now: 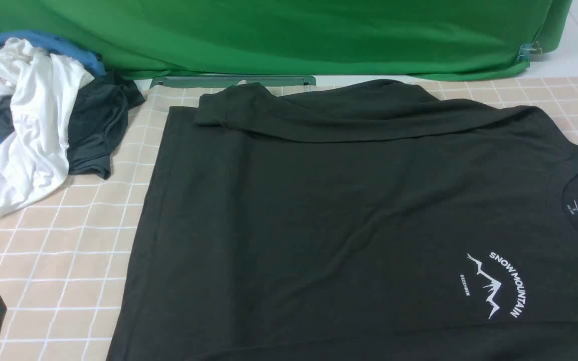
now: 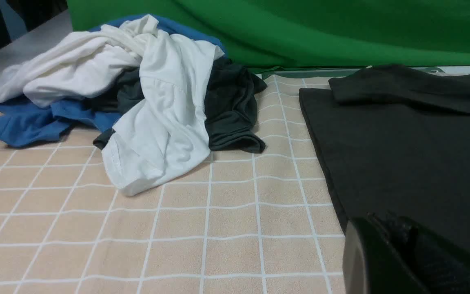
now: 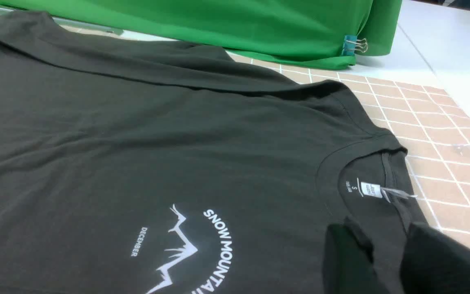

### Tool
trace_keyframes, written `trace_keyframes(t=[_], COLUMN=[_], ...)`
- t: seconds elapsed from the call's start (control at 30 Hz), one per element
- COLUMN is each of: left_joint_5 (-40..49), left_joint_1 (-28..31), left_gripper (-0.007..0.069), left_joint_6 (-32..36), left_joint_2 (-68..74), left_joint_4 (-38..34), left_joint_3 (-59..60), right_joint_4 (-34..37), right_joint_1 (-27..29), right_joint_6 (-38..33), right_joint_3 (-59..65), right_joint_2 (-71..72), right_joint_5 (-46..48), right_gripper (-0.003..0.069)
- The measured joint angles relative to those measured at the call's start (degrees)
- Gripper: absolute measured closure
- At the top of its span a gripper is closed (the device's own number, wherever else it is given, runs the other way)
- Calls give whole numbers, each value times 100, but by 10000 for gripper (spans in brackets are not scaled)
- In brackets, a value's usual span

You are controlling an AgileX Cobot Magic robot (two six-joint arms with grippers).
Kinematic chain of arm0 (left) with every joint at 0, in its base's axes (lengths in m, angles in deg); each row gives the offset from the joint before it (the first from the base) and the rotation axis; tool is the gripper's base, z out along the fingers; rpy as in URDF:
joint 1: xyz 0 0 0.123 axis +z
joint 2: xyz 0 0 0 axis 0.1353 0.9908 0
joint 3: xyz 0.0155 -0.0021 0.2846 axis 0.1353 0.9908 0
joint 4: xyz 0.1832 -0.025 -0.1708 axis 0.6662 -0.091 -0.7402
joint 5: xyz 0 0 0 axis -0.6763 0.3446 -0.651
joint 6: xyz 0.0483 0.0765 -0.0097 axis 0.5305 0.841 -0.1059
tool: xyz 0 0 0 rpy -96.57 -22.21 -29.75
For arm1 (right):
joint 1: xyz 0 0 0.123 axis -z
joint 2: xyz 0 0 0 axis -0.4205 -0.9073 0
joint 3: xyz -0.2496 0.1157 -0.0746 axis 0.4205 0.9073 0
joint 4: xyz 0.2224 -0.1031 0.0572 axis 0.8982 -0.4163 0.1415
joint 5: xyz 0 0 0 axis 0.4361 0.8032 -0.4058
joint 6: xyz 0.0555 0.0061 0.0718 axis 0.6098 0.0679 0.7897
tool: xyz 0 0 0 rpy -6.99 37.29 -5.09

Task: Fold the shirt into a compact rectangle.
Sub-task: 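Grasp the left edge of the dark T-shirt lying flat on the table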

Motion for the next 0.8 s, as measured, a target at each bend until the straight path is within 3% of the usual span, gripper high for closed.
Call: trace_keyframes(t=[0.53,0.6,0.8], left_joint_5=[-114,-313,-1680], left_joint_1=[0,0,0], left_gripper=[602,602,602], left_joint_6=[0,-27,-301], left_joint_2=[2,0,0], left_joint_4=[30,-175,-1701], left_joint_3=[0,0,0], right_joint_4=[0,0,0], right_joint_1=[0,0,0], right_joint_6=[0,0,0], right_joint_3=[0,0,0], right_joint_2=[0,0,0], right_joint_5=[6,1,1], right_gripper=[412,412,412])
